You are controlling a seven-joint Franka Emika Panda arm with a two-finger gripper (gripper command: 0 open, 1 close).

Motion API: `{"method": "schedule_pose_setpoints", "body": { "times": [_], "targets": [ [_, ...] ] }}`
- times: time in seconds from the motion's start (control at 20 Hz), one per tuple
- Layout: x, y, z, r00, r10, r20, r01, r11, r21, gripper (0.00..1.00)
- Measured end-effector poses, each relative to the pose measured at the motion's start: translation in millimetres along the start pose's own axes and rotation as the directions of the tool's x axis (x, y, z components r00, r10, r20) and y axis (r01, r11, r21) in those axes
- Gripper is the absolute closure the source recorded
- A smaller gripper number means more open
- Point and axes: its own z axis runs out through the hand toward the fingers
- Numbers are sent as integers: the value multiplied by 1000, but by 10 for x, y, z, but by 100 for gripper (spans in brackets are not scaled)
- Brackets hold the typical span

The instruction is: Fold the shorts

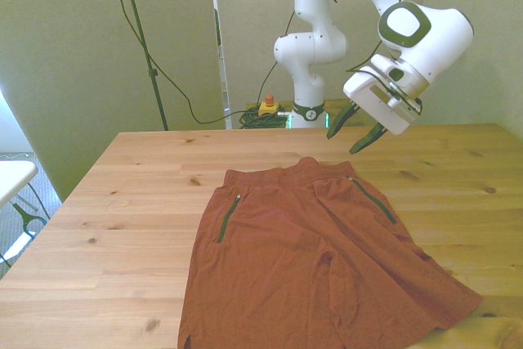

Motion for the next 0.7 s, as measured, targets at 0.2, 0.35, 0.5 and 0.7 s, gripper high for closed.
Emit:
{"method": "schedule_pose_setpoints", "body": {
  "times": [0.2,0.35,0.5,0.7],
  "targets": [
    [-24,-113,178,1000,-16,17,16,1000,-19,0],
    [-45,-191,257,999,-24,28,25,1000,-18,0],
    [-18,-243,268,999,-24,27,24,1000,-6,0],
    [-3,-325,169,1000,-20,9,20,999,38,0]
  ]
}}
